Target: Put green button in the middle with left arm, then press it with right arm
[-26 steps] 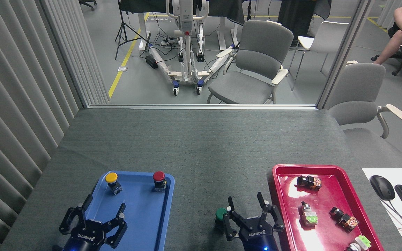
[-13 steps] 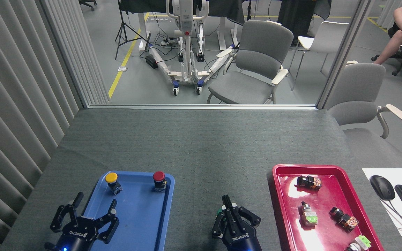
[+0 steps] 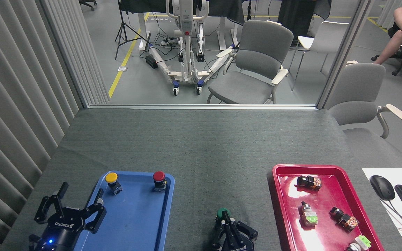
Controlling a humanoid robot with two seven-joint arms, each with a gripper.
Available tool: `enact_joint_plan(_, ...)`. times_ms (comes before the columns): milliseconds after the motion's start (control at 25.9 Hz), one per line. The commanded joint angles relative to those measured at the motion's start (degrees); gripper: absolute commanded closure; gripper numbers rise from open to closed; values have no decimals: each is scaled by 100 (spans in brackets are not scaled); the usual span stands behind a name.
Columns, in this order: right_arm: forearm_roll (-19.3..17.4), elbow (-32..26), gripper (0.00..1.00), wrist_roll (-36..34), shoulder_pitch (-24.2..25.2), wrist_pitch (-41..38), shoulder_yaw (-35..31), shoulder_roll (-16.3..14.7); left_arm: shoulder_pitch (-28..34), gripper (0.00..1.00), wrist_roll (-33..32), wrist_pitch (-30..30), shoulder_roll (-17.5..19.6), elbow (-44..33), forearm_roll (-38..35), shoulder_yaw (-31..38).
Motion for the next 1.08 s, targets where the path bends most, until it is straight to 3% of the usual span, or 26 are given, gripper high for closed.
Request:
enact_joint_plan(0,-49,239,100,-31,-3,53,-18,-9,-46,0,-8,25,216,314,197,21)
enact_joint_plan(193,-67,274,100,-58,-3,79,-36,0,-107,0,1,17,365,85,1128,21)
enact_joint_plan(386,-85,-69,100,-260,-100,255,-36,9,-107,0,-43,-45,480,120,1146,29)
enact_joint_plan(579,-269,-728,100,-216,-267,422,-36,26,-125,0,-113,-10,330,-3,1146,100)
enact_joint_plan(849,-287,-851,100,-207,-337,413,-194,26,-116,0,-131,-1,313,85,1155,56)
enact_joint_plan(888,-287,-851,75,-198,-390,395,-334,26,-99,0,-131,8,313,68,1155,56)
enact_joint_plan(927,-287,-860,38,-198,-451,387,-519,35,-81,0,-122,8,313,68,1155,56)
enact_joint_plan(965,-287,-860,15,-181,-487,360,-686,35,-81,0,-131,8,313,76,1155,56)
enact_joint_plan(1004,-296,-851,1,-119,-513,334,-827,35,-81,0,-122,8,313,85,1155,56)
enact_joint_plan(1042,-304,-851,1,-58,-539,220,-932,18,-81,0,-131,8,313,76,1155,56)
